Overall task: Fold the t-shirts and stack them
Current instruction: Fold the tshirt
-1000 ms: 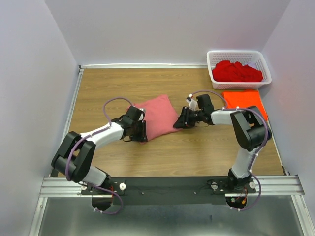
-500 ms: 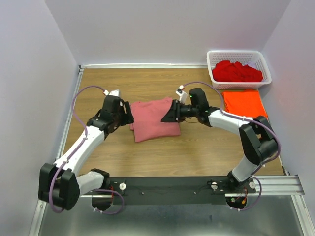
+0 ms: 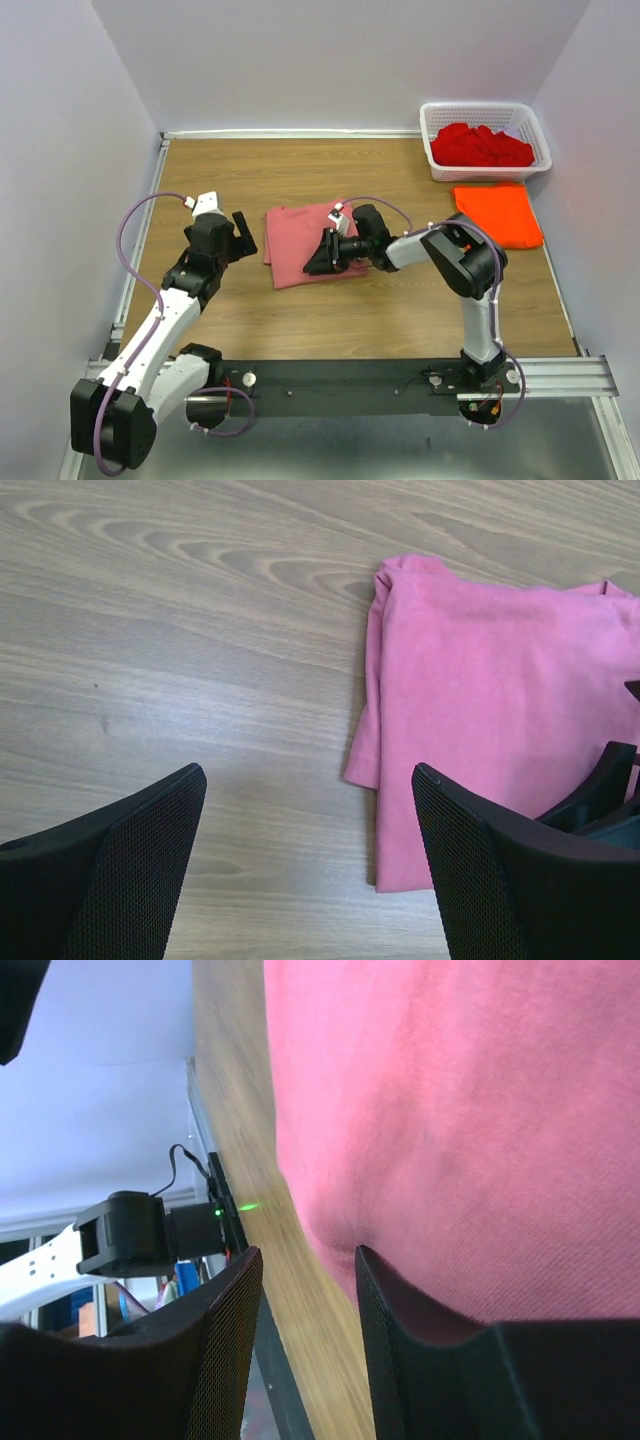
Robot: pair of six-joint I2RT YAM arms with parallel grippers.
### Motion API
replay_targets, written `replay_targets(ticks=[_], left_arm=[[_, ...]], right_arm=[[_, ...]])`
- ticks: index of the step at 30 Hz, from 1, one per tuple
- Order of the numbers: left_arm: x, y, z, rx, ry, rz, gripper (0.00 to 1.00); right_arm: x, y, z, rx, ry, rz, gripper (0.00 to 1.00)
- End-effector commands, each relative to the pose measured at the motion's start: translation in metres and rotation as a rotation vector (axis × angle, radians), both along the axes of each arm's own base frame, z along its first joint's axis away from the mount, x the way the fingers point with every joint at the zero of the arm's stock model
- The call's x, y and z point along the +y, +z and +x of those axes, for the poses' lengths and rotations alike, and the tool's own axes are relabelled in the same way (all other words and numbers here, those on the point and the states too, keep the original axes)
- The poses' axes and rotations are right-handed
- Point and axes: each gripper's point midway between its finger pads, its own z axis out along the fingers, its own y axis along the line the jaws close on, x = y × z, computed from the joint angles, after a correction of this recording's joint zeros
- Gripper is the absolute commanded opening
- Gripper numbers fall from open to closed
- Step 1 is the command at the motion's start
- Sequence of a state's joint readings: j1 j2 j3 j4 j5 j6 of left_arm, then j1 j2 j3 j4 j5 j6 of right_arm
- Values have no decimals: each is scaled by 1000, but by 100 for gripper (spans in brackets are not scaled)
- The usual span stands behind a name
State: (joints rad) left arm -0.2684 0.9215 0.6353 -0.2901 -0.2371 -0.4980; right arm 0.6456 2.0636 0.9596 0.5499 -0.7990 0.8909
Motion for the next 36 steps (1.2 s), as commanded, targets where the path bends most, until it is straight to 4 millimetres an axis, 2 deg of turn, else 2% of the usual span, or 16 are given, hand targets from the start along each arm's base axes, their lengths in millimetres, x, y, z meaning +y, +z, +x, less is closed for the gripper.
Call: replay_targets(ticks=[1, 3, 4, 7, 10, 13, 14, 16, 17, 18, 21, 25, 27, 31, 32, 36], left_arm=[[11, 18, 8, -101, 45, 22, 92], [12, 20, 8, -113, 47, 25, 92], [12, 20, 8, -115, 47, 26, 92], [11, 20, 8, -117, 41, 22, 92], [11, 21, 8, -122, 39, 24, 92], [12, 25, 8, -141, 45, 22, 92], [12, 25, 8, -142, 43, 22, 92], [12, 26, 8, -147, 43, 21, 92], [12, 26, 8, -148, 40, 22, 92], [11, 25, 8, -145, 37, 23, 92], [10, 25, 7, -144, 30, 20, 92], [5, 27, 8, -154, 4, 18, 92], [-7, 30, 7, -163, -63, 19, 92], [-36, 37, 3, -188, -178, 11, 93], [-41, 38, 2, -191, -195, 14, 93], [-77, 39, -3, -186, -300, 37, 93]], right_arm=[[-4, -14, -3, 4, -11, -32, 51], [-1, 4, 6, -60, -9, -34, 52], [5, 28, 18, -98, -5, -38, 52], [11, 58, 51, -203, -18, -40, 52], [10, 73, 83, -222, -46, -1, 53], [13, 67, 118, -230, -79, 7, 53], [14, 50, 124, -208, -82, -8, 53], [19, 46, 141, -208, -94, 0, 53], [20, 22, 144, -169, -100, -22, 53], [23, 21, 153, -176, -110, -18, 53], [21, -14, 162, -121, -140, -52, 53], [16, -24, 165, -109, -158, -71, 53], [15, -8, 165, -130, -149, -53, 54], [0, 51, 172, -242, -177, -35, 57], [-8, 78, 171, -304, -185, -31, 60], [-70, 98, 181, -345, -319, -170, 71]])
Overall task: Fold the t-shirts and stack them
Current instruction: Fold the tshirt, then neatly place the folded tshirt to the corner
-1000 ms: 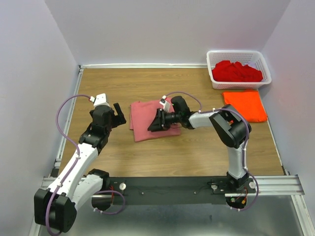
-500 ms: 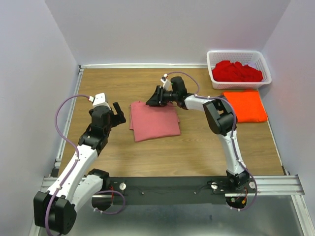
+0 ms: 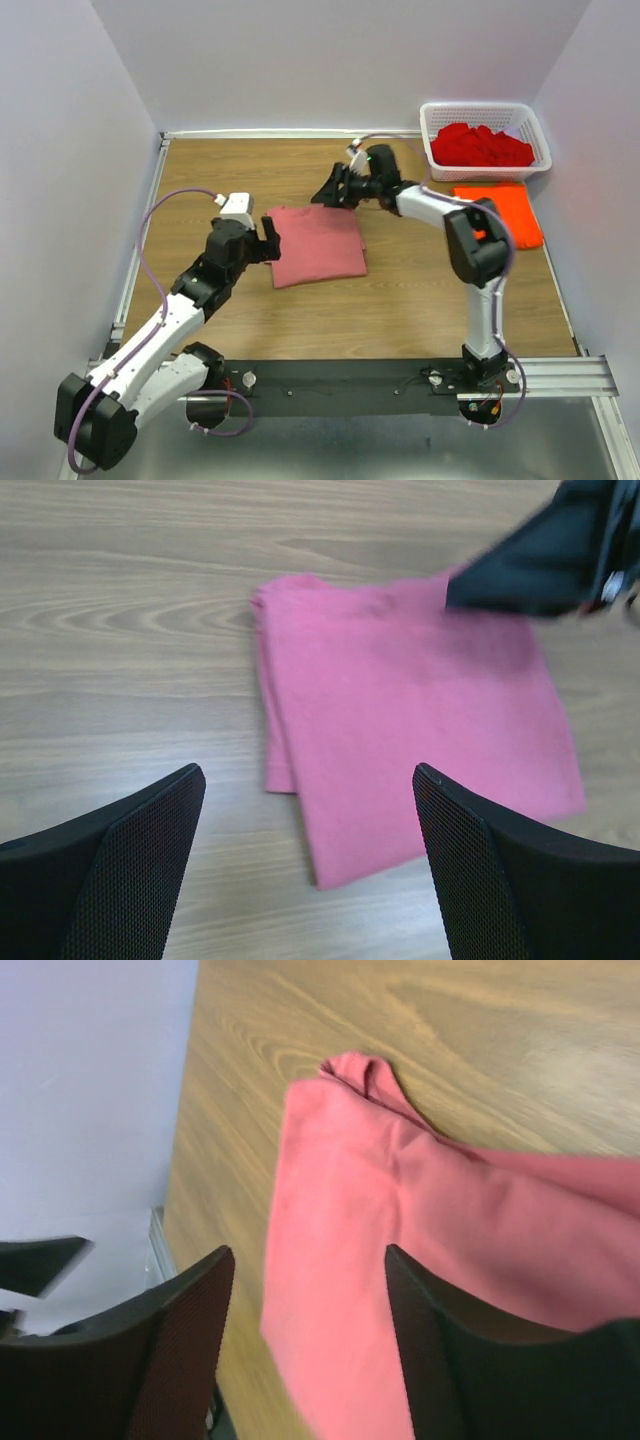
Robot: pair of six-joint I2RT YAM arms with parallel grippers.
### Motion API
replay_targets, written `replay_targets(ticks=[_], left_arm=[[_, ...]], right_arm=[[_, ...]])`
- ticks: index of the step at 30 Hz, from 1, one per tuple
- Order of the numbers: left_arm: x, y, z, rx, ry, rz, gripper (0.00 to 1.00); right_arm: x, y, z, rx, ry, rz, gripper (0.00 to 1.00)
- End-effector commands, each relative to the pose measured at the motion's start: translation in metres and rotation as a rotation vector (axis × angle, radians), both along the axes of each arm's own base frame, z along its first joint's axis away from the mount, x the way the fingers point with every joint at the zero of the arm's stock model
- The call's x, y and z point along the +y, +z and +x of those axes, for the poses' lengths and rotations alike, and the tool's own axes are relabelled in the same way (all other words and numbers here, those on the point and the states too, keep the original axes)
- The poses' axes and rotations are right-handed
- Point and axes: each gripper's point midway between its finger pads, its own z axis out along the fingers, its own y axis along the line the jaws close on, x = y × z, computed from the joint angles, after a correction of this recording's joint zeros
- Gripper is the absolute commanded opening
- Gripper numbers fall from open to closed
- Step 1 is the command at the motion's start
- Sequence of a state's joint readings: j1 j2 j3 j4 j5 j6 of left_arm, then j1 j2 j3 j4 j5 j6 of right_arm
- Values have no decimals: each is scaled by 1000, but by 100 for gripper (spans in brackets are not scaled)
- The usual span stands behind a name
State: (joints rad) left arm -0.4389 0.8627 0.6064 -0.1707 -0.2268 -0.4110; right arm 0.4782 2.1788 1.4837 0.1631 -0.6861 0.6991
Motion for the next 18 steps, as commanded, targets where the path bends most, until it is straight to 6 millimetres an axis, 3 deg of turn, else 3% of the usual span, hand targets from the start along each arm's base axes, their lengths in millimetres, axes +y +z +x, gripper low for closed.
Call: replay_targets(ticks=[1, 2, 3, 4, 5, 6, 7, 8, 9, 13, 18], left_arm=[[-42, 11, 0, -33, -129, 37, 93], [-52, 11, -1, -35, -155, 47, 93], [-61, 11, -1, -34, -179, 60, 93], [-82, 9, -4, -30, -236, 90, 93], [-94, 10, -4, -40, -269, 108, 93], [-105, 10, -5, -42, -299, 126, 93], [-122, 7, -3, -37, -334, 152, 93], [-132, 6, -3, -39, -360, 175, 93], [-156, 5, -7, -48, -427, 203, 92], [-209, -7, -11, -49, -577, 265, 87], [-257, -38, -23, 5, -746, 332, 72]], right_arm=[[-70, 45, 20, -111, -168, -119, 73], [-86, 59, 17, -133, -199, -136, 76], [-111, 55, 21, -114, -252, -168, 78], [-131, 37, 11, -56, -291, -221, 79], [-147, 48, 5, -62, -324, -233, 83], [-161, 33, 2, -18, -351, -264, 84], [-186, 29, -10, 32, -401, -291, 84], [-197, 27, -15, 57, -427, -302, 86], [-217, 23, -29, 107, -472, -319, 89], [-257, 26, -53, 138, -585, -372, 100], [-281, 23, -78, 152, -633, -439, 100]])
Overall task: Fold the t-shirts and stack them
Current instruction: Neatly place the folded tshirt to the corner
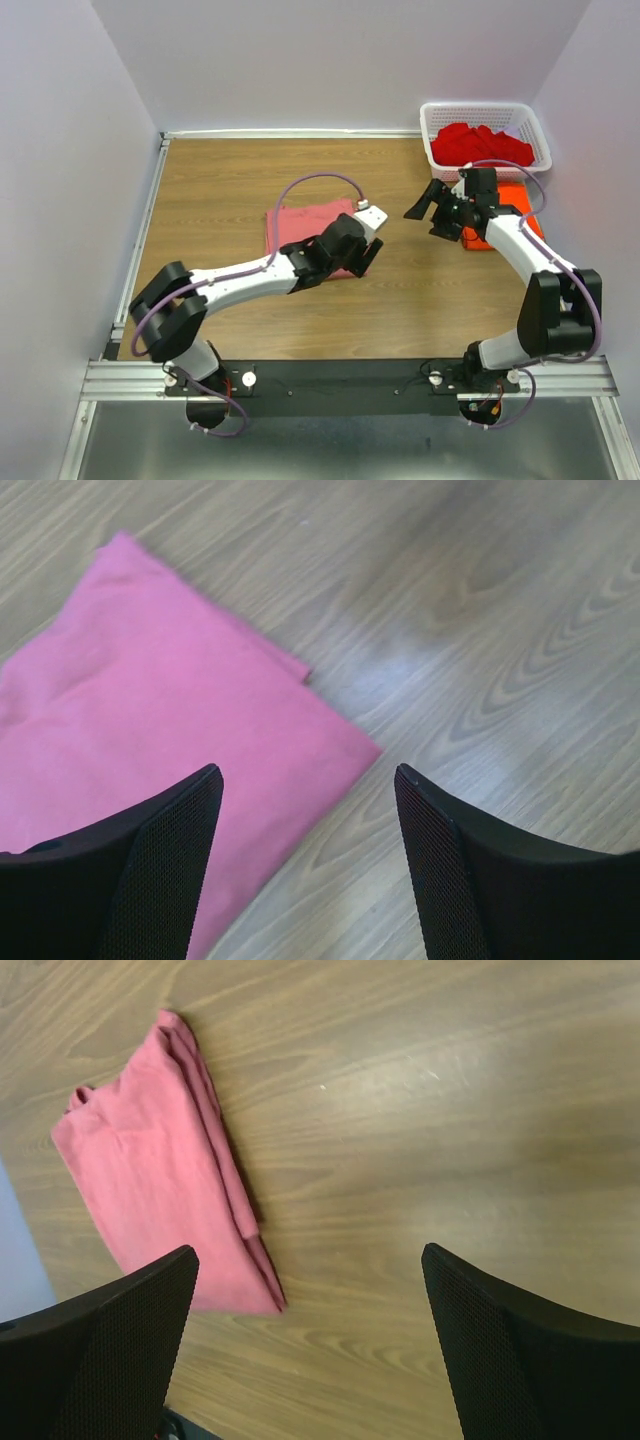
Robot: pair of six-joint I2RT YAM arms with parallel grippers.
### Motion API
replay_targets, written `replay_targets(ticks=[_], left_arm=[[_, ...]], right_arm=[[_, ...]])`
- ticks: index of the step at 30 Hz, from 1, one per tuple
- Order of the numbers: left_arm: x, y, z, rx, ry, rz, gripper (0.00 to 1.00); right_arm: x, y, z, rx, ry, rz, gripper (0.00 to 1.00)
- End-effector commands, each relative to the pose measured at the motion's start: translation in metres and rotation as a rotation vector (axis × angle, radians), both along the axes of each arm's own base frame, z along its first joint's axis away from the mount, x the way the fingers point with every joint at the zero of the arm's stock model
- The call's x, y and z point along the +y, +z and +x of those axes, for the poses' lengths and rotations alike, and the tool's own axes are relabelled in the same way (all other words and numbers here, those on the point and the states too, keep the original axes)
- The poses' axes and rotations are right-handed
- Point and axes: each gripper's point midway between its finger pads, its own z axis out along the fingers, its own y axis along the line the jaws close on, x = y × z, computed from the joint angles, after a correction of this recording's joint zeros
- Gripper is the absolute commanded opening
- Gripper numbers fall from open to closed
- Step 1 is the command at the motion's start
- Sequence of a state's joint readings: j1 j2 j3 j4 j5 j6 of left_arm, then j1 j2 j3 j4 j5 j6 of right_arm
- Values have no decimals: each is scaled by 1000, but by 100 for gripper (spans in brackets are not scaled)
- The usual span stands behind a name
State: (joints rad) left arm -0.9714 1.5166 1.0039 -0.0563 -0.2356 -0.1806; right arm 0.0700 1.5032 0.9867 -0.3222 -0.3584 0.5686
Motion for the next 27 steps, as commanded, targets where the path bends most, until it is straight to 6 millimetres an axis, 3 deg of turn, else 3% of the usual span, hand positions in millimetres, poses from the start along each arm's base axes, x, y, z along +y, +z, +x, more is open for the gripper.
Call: replay_targets(ticks=[1, 7, 23, 27], left_arm=[[-33, -14, -9, 1, -142, 58, 71], [-43, -64, -17, 112, -189, 191, 65], [-36, -113, -12, 146, -146, 326, 58], [-28, -122, -7, 135, -107, 360, 47]], right_arm=[[-22, 5, -21, 17, -45, -90, 100], [-24, 3, -30, 35, -52, -91, 100], [-10, -16, -43, 115, -6, -24, 100], [-8, -17, -43, 118, 13, -12, 100]])
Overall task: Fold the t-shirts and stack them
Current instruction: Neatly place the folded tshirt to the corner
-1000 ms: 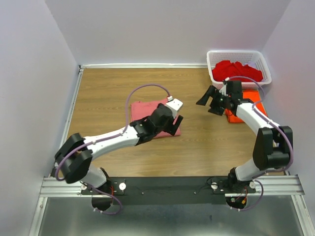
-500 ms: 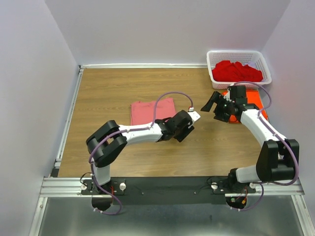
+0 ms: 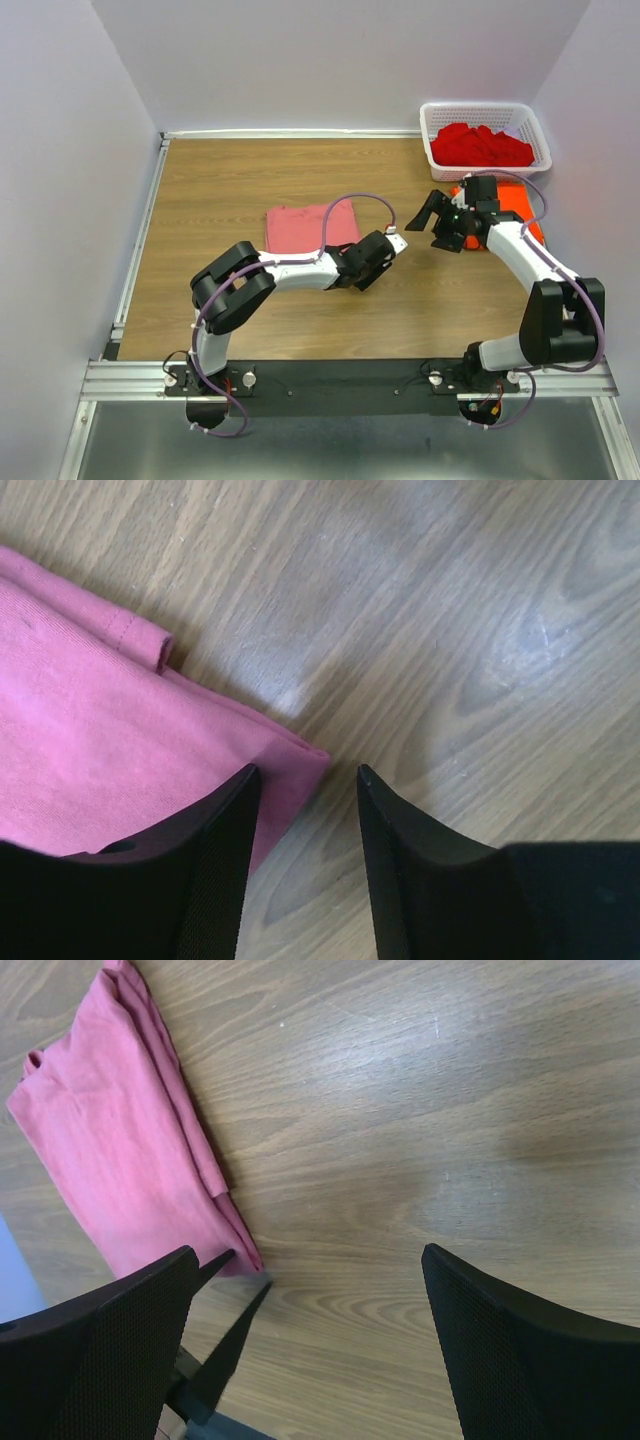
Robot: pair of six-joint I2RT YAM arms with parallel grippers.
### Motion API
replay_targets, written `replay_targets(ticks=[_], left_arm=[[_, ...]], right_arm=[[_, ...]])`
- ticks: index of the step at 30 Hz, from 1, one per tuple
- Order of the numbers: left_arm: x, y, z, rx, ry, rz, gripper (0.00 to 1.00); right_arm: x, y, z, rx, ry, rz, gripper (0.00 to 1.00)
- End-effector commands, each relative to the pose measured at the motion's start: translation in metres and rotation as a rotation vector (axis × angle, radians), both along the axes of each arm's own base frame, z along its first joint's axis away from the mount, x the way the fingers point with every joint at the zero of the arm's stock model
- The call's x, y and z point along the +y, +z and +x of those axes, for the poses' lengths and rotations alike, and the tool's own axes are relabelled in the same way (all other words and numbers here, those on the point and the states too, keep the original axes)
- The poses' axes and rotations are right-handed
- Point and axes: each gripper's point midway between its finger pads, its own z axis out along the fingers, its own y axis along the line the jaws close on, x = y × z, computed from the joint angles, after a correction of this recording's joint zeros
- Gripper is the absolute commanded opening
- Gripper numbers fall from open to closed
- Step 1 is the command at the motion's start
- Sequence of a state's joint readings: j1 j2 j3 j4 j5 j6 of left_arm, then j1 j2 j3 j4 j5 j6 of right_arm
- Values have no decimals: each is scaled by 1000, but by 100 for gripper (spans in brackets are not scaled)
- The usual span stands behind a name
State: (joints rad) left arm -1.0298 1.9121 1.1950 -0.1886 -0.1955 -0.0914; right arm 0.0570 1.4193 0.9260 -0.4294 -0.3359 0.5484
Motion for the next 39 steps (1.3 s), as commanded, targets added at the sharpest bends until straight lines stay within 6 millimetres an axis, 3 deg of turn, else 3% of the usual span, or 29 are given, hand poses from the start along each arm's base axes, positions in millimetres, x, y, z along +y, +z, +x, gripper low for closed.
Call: replay_targets(ticks=[1, 3, 5, 7, 9, 12, 13, 18, 21, 29, 31, 32, 37, 39], left_arm=[[5, -8, 6, -34, 33, 44, 45], [5, -9, 6, -36, 35, 40, 41], [6, -6, 7, -44, 38, 34, 29], [7, -1, 6, -52, 42, 14, 7], [3, 15, 7, -72, 42, -35, 0], [2, 29, 2, -80, 33, -97, 0], [1, 42, 2, -92, 32, -129, 0], [3, 60, -3, -97, 46, -198, 0], [2, 65, -4, -94, 50, -215, 0], [5, 68, -8, -86, 57, -236, 0], [6, 69, -9, -84, 62, -240, 0], [6, 69, -9, -83, 66, -240, 0], [6, 72, -7, -89, 74, -245, 0], [4, 74, -6, -90, 76, -252, 0]], right_arm=[[6, -8, -9, 44, 37, 32, 100], [9, -8, -10, 44, 56, 47, 99], [16, -10, -11, 46, 79, 86, 99], [27, -7, -9, 31, 97, 158, 99], [34, -8, -6, 22, 91, 209, 99], [42, -11, -5, 40, 77, 281, 99], [45, -8, 1, 15, 79, 308, 99], [59, -19, 13, 22, 41, 422, 99], [67, -30, 19, 44, 24, 468, 99], [112, -56, 17, 107, 72, 570, 99], [128, -62, 15, 127, 110, 594, 97], [133, -74, 11, 162, 119, 590, 96], [173, -85, 0, 195, 241, 575, 88], [177, -90, -2, 198, 253, 561, 84]])
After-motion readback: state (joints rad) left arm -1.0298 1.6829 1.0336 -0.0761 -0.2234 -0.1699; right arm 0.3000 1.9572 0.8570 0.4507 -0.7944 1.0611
